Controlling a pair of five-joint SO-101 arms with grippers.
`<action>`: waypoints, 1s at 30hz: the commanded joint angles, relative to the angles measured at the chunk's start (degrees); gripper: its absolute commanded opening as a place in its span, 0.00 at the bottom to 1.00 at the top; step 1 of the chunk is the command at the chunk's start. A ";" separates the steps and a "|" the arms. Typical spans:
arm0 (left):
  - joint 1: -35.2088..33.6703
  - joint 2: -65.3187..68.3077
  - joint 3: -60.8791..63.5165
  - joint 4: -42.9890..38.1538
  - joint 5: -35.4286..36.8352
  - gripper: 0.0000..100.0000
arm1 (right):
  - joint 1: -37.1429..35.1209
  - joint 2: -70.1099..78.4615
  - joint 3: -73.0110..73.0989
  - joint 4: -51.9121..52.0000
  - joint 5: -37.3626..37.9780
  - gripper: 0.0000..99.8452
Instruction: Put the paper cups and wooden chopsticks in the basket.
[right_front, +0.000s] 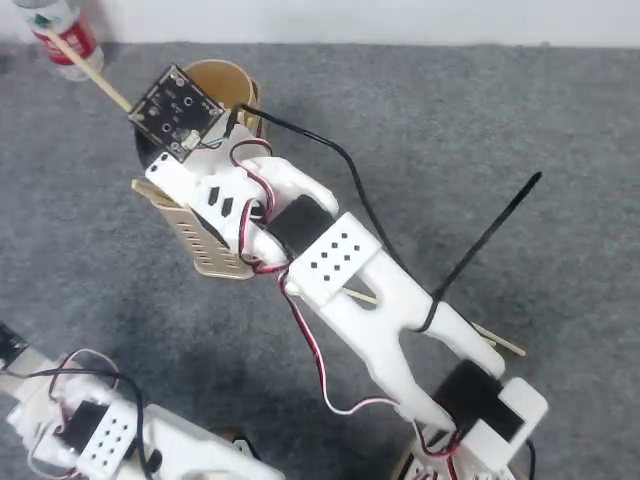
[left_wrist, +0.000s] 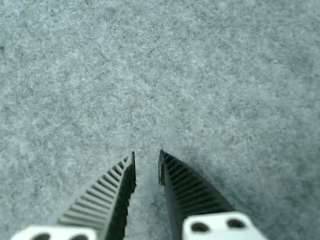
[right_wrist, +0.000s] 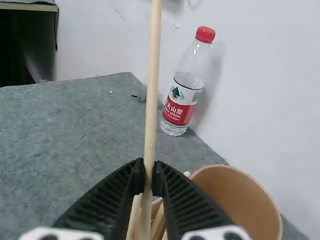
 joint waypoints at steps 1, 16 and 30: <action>-0.18 -0.53 -0.31 -1.14 -0.53 0.07 | 1.01 -2.15 -0.53 -1.36 0.53 0.01; -0.18 -0.53 -0.31 -1.14 -0.53 0.07 | 1.45 -6.81 -1.32 5.67 0.88 0.18; -0.18 -0.53 -0.31 -1.14 -0.53 0.07 | 26.42 -28.79 -2.02 36.70 0.88 0.18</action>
